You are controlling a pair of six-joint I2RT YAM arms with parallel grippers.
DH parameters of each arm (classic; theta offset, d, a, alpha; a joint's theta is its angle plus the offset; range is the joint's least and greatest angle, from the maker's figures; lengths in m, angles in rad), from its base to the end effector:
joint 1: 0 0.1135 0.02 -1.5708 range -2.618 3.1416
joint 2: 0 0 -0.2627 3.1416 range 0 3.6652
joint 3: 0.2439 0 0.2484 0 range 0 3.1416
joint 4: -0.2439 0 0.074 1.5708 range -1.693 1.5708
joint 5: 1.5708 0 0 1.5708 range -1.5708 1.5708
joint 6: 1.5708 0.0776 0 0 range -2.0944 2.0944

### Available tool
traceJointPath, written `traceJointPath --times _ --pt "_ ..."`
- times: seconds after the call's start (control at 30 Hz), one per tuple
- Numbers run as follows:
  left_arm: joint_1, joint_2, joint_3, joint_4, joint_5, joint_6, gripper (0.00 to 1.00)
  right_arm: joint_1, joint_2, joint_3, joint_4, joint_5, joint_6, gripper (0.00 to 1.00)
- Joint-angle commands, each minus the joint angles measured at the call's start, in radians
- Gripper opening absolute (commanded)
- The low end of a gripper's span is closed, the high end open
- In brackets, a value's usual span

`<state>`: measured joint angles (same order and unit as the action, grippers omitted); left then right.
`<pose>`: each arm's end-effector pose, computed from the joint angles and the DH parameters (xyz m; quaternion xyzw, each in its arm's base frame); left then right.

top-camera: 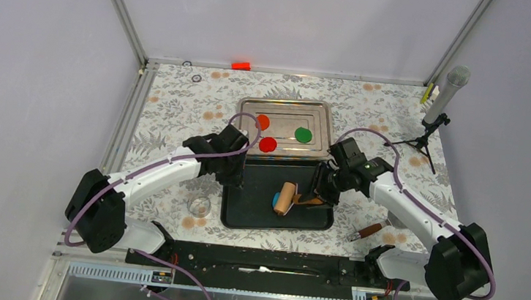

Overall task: Roll out the dumpling wrappers from the dough
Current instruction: Flatten out the dough on the work surface.

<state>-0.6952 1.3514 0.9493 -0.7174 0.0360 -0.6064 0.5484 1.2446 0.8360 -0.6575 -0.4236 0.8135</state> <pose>0.2088 -0.1778 0.1944 0.0473 0.9734 -0.1495 0.1673 0.1974 0.1580 0.1949 0.0731 0.9453 0.3118 0.0615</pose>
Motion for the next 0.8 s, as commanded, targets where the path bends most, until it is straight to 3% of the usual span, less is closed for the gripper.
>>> traceJointPath --times 0.0,0.47,0.77 --pt "0.002 0.007 0.045 0.004 -0.021 0.016 0.19 0.003 0.064 -0.038 -0.153 0.086 0.001 0.00" --pt "0.002 -0.004 0.024 0.001 -0.024 0.014 0.19 0.004 0.205 -0.087 -0.010 0.081 -0.025 0.00" --pt "0.002 0.005 0.027 -0.001 -0.028 0.016 0.19 0.004 0.170 -0.091 0.033 0.072 -0.039 0.00"
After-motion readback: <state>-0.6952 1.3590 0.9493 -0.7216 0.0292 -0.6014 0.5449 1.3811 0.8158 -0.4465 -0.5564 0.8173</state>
